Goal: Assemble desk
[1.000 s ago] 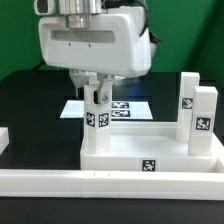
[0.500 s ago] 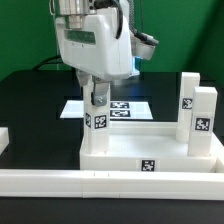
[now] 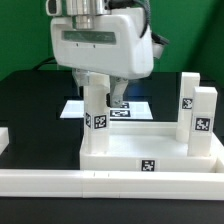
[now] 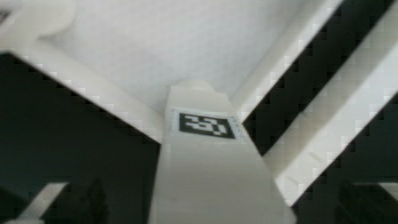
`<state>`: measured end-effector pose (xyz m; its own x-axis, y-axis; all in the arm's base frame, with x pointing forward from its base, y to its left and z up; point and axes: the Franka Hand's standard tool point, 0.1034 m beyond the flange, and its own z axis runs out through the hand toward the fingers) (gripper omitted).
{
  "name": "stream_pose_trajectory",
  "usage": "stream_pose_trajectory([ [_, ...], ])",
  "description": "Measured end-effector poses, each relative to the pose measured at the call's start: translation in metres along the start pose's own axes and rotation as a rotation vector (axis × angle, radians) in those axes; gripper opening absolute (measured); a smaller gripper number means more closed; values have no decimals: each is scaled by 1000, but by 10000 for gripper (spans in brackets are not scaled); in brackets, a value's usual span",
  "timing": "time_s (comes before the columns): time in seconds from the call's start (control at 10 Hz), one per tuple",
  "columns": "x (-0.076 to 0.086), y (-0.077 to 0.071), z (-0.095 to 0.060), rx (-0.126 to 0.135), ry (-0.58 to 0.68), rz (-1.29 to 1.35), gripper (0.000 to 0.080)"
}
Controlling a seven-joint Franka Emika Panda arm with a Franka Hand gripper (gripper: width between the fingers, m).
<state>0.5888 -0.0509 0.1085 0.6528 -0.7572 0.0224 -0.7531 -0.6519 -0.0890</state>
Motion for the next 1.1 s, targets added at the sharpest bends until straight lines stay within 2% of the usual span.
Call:
stream_pose_trajectory([
  [0.2,-2,-2,0,-32,14,-221,649],
  [0.3,-4,-3,1,-37,14,-308,649],
  [0.6,-7,-5,2,-47,9,-553,649],
  [1.1,0,2,1,-50,0,-926,649],
])
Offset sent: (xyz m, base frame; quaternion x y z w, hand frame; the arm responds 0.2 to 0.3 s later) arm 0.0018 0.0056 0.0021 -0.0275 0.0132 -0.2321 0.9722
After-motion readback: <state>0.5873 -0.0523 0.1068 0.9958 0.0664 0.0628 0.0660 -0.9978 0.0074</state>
